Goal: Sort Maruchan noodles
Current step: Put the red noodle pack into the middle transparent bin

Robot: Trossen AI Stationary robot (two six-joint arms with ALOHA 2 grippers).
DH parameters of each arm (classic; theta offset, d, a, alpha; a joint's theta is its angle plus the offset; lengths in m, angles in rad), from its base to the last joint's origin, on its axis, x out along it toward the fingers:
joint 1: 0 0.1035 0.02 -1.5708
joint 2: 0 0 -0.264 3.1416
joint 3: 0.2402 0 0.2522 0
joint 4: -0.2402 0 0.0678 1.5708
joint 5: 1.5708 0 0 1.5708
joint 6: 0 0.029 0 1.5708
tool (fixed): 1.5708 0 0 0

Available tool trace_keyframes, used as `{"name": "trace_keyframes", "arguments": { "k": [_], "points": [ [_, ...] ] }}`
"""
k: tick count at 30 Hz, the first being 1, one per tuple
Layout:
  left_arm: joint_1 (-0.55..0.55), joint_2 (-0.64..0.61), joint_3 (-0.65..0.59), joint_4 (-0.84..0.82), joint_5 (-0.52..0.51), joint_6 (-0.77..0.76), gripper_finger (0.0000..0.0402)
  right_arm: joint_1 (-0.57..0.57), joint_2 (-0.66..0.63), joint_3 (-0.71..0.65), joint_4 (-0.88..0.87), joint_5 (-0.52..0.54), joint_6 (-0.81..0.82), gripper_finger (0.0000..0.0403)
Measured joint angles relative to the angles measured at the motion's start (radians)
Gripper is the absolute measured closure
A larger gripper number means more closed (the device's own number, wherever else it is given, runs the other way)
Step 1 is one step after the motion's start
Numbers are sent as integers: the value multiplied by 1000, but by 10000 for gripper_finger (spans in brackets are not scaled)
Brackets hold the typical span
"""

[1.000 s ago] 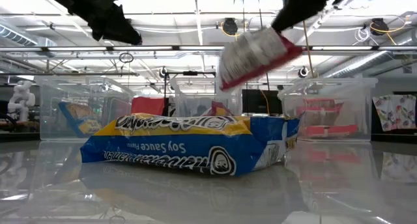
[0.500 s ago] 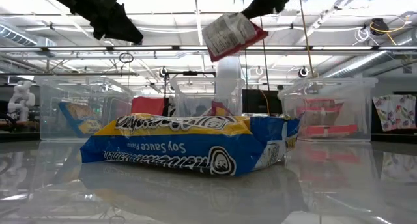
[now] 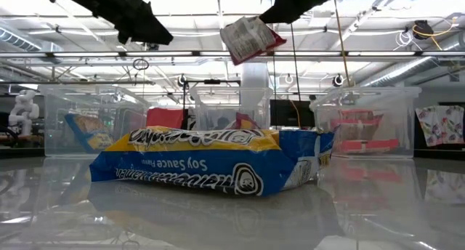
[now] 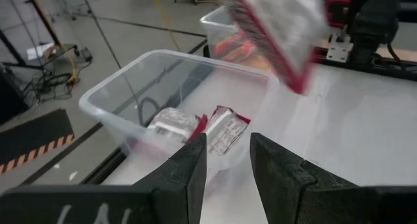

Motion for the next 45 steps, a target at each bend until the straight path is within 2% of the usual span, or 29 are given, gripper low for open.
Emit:
{"name": "trace_keyframes", "arguments": {
  "k": [7, 12, 17, 23, 31, 45],
  "points": [
    [2, 71, 0, 93, 19, 55, 277, -101, 77, 0, 162, -39, -131, 403],
    [17, 73, 0, 124, 19, 62, 277, -181, 168, 0, 268, -155, -213, 403],
    [36, 67, 0, 124, 19, 85, 277, -256, 257, 0, 362, -158, -289, 403],
    [59, 67, 0, 122, 19, 95, 277, -322, 339, 0, 442, -191, -482, 403],
    [59, 67, 0, 119, 19, 99, 277, -324, 415, 0, 572, -207, -547, 403],
    [49, 67, 0, 92, 20, 94, 277, -294, 487, 3, 618, -178, -618, 397]
  ]
}}
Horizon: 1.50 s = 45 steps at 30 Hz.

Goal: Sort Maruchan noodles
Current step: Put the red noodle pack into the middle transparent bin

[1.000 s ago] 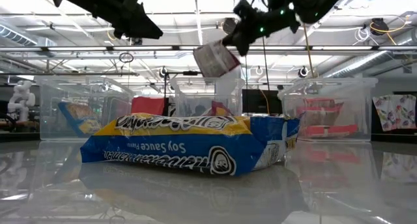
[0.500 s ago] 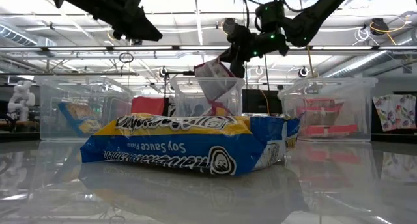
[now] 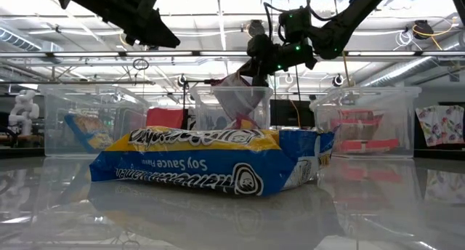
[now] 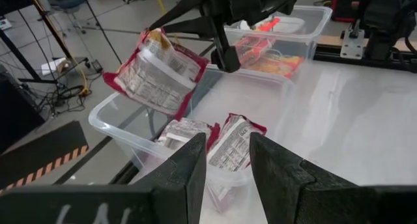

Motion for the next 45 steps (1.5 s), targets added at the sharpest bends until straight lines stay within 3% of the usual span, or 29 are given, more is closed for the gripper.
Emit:
{"name": "trace_keyframes", "arguments": {
  "k": [12, 18, 33, 39, 45],
  "points": [
    [-6, 0, 0, -1, 52, -6, 277, 52, 4, -2, -83, -1, 24, 314],
    [-6, 0, 0, -1, 52, -15, 277, 89, -7, -2, -57, 52, 19, 285],
    [-6, 0, 0, 0, 79, -18, 277, 195, -155, -3, -403, 59, 191, 282],
    [-6, 0, 0, 0, 102, -24, 277, 244, -207, -3, -432, 120, 252, 281],
    [-6, 0, 0, -1, 104, -39, 277, 302, -266, -3, -467, 101, 480, 281]
  ]
}}
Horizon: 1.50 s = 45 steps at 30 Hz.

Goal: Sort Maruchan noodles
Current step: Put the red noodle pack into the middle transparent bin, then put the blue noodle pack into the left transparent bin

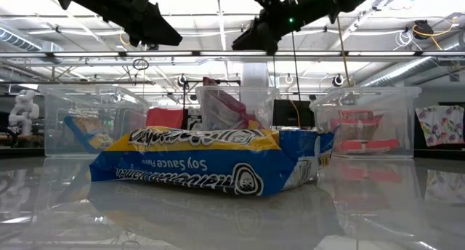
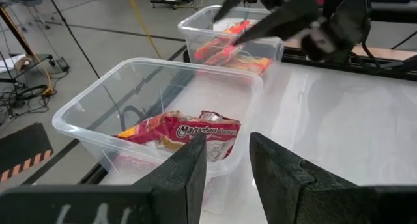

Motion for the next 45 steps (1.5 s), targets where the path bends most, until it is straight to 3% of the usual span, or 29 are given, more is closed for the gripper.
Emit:
{"name": "trace_keyframes", "arguments": {
  "k": [10, 13, 22, 30, 40, 45],
  "points": [
    [0, 0, 0, 56, 16, -9, 277, 9, 63, 0, 38, -66, 588, 308],
    [0, 0, 0, 79, 30, -5, 277, 3, 92, 17, 50, -121, 668, 331],
    [12, 0, 0, 131, 34, 33, 277, -56, 237, 88, 25, -107, 699, 398],
    [24, 0, 0, 130, 34, 69, 277, -92, 356, 148, 9, -236, 754, 400],
    [30, 0, 0, 113, 34, 67, 277, -106, 362, 150, -64, -160, 702, 402],
    [30, 0, 0, 107, 34, 42, 277, -98, 307, 149, -62, -154, 671, 402]
  ]
}}
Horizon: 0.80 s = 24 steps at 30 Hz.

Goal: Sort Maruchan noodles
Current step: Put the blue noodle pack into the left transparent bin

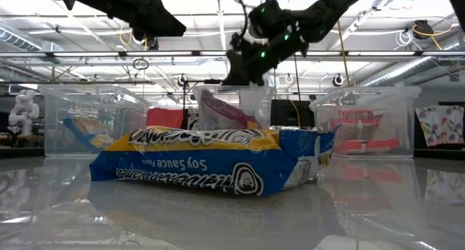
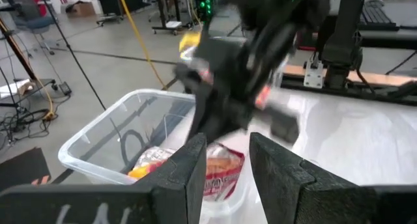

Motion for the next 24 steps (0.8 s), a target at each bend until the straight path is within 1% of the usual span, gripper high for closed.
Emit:
{"name": "trace_keyframes", "arguments": {
  "k": [2, 6, 9, 11, 15, 20, 24],
  "points": [
    [-3, 0, 0, -19, 0, -3, 277, 9, -46, 0, -7, 1, -8, 403],
    [-10, 0, 0, -39, 21, -12, 277, 40, -161, 0, -87, -1, -8, 403],
    [-23, 0, 0, -45, 43, -37, 277, 85, -250, -16, -155, -1, -8, 403],
    [-44, 0, 0, -72, 49, -53, 277, 123, -311, -51, -194, -3, 0, 403],
    [-102, 1, 0, -198, 49, -64, 277, 206, -441, -166, -221, -3, 30, 403],
    [-195, 11, 0, -284, 41, -160, 277, 286, -600, -369, -126, -2, 79, 403],
    [-329, 64, 0, -300, 24, -240, 277, 306, -702, -511, -30, 0, 98, 403]
  ]
}}
